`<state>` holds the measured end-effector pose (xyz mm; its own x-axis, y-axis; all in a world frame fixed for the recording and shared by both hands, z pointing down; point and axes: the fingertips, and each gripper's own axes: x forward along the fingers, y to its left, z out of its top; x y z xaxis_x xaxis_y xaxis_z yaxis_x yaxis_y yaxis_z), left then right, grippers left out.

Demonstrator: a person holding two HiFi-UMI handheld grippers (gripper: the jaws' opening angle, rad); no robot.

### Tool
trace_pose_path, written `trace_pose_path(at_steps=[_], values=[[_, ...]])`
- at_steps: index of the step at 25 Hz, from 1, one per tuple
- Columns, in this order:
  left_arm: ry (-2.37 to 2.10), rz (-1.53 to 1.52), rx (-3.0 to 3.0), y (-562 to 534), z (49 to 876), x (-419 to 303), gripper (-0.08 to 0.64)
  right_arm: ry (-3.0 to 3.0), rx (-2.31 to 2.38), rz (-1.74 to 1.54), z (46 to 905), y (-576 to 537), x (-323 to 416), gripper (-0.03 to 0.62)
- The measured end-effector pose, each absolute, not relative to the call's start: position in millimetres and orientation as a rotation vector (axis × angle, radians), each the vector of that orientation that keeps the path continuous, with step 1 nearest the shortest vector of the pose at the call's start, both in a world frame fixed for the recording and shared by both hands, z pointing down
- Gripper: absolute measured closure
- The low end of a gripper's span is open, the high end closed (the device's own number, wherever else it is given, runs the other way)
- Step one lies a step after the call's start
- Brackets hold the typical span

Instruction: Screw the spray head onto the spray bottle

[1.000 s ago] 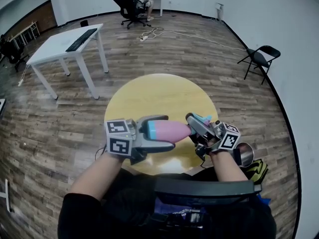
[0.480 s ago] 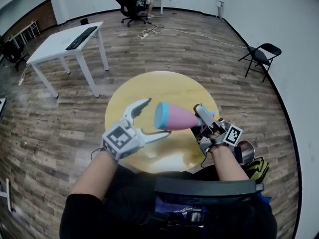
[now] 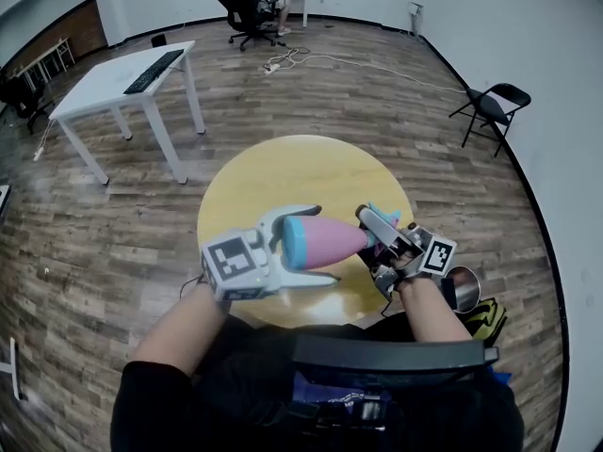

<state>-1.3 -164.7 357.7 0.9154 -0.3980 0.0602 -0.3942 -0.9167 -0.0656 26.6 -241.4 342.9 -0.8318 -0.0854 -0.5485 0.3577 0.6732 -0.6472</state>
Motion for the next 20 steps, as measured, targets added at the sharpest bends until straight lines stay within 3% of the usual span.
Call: trace_pose_path(at_steps=[3,6,8,13,15,20], values=[[0.631,-0.681,-2.373,-160.3,393.2,-5.2,0.021,2.358,0.283,-1.130,348.4,-234.9,24.1,0.551],[0.667,-0.791,-2.238,-168.6,402.3,-13.8,0.020,2.423,0.246,-1.057,352.9,-237.3,26.1,0.551],[0.750,-0.607,-2.434,-173.1,383.6,-19.2,0.021,2.352,0.243,-1.055,345.4,-239.6,27.9,0.552],[0.873,0.532,-3.206,-182.2,321.8,-75.5,0.015,2.242,0.104,-0.936,333.7,-250.5,46.2,0.554],[0.763,0.836,-3.414,-185.7,322.4,-72.0,0.015,2.299,0.098,-0.897,331.5,-244.2,41.9,0.554],[0.643,0.372,-3.341,-173.4,330.6,-6.9,0.023,2.353,0.174,-0.885,335.9,-237.1,35.6,0.551]])
